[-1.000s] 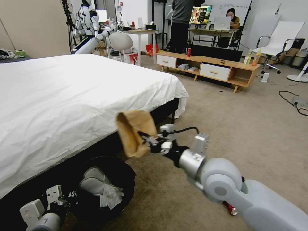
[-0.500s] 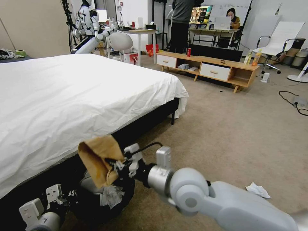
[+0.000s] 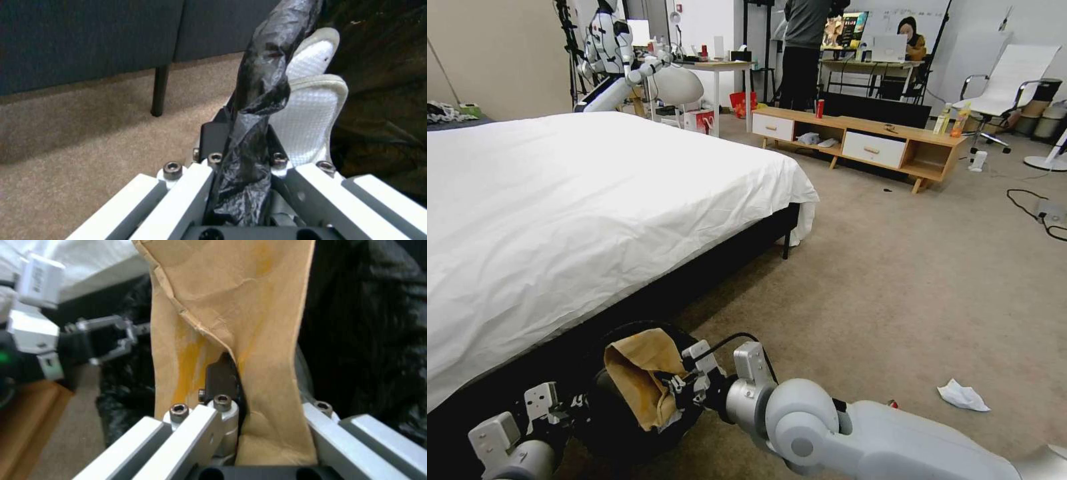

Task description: Pick up the trash bin and place the garbage on the floor into it.

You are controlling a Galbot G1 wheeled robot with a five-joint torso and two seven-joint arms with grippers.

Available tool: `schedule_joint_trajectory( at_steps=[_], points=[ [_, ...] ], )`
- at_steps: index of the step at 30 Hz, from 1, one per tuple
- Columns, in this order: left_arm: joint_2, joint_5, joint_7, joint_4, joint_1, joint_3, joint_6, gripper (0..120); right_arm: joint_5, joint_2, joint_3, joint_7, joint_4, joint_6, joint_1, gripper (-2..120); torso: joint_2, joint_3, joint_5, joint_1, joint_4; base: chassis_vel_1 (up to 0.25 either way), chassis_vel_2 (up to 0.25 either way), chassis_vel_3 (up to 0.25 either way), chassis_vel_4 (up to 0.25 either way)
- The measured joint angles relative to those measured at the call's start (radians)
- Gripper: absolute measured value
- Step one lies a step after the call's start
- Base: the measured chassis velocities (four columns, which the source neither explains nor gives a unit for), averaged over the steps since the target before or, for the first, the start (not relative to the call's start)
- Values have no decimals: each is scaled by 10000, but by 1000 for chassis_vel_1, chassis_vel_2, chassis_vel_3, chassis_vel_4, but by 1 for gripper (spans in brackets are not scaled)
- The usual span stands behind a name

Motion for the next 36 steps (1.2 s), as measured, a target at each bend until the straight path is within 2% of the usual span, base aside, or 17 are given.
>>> schedule_joint_trajectory(
  at_steps=[10,19,27,29,31,32,34,35,36],
  points=[
    [-31,18,36,-14,32,21,0,2,-324,164,-143,28,-542,-5,-214,0,0,0,0,1,0,0,0,0,0],
    [-64,52,84,68,14,54,0,2,-423,684,-187,-67,-1316,17,-155,0,0,0,-1,1,2,0,0,0,0],
    [-61,52,92,113,-12,55,0,2,-423,776,-196,-67,-1415,21,-133,0,0,0,-1,1,1,0,0,0,0],
    [-55,52,94,144,-30,57,0,2,-424,824,-197,-67,-1458,22,-121,3,0,0,0,0,1,0,0,0,0],
    [-47,51,98,192,-56,63,0,2,-424,889,-215,-76,-1520,23,-93,16,0,0,-1,0,1,0,0,0,0],
    [-47,51,98,192,-56,63,0,2,-424,889,-215,-76,-1520,23,-93,16,0,0,-1,0,1,0,0,0,0],
    [-44,50,105,271,-107,85,0,2,-420,982,-222,-85,-1557,30,-62,27,0,1,-1,1,0,0,0,0,0],
    [-44,50,105,271,-107,85,0,2,-420,982,-222,-85,-1557,30,-62,27,0,1,-1,1,0,0,0,0,0],
    [-36,49,110,303,-120,85,0,2,-415,1000,-217,-85,-1557,35,-60,32,0,0,-1,1,1,0,0,0,0]
  ],
)
